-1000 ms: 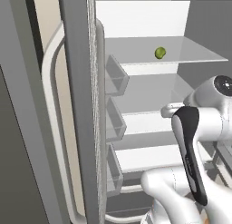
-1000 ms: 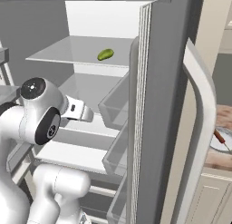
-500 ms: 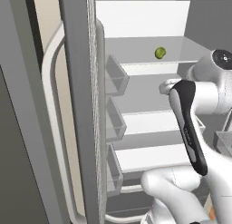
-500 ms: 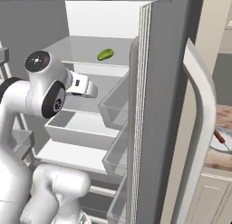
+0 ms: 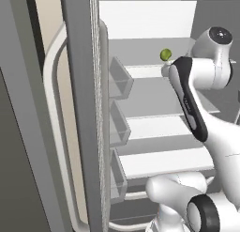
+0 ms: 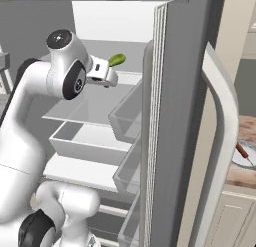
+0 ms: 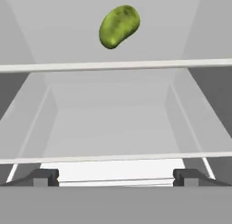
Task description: Place the cold items (mango and lime) from the fridge in one tupperware on the dining counter. Place the warm items (kebab skewer and hot dog) in the stove area in another tupperware.
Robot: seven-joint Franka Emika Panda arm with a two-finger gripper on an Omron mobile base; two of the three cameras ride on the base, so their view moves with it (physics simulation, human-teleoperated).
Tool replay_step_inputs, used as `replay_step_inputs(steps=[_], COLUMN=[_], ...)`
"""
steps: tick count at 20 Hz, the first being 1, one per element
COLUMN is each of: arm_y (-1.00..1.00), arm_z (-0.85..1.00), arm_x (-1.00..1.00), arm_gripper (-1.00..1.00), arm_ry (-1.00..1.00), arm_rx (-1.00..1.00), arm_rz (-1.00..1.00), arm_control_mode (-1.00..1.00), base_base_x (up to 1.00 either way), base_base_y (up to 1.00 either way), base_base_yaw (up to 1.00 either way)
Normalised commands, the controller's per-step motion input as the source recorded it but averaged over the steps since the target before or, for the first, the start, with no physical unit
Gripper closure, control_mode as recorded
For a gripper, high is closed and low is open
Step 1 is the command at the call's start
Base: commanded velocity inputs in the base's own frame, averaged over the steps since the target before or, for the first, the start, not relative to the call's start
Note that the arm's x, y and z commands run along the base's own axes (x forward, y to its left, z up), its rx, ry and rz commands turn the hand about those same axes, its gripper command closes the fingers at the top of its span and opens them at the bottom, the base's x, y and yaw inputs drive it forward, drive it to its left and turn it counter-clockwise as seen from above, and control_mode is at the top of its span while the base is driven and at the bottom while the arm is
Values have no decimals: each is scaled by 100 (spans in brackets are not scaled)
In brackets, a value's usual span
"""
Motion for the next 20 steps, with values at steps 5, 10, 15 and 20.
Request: replay_step_inputs(steps=[5,10,15,20], arm_y=[-8,-6,0,-2], arm_z=[19,35,1,0], arm_x=[73,33,63,64], arm_gripper=[-100,-100,-100,-100], arm_ry=[-1,-10,-1,2], arm_rx=[0,0,0,0], arm_rz=[0,-2,-2,0], arm_control_mode=[-100,-100,-100,-100], base_base_x=[0,0,0,0], base_base_y=[0,0,0,0], base_base_yaw=[0,0,0,0])
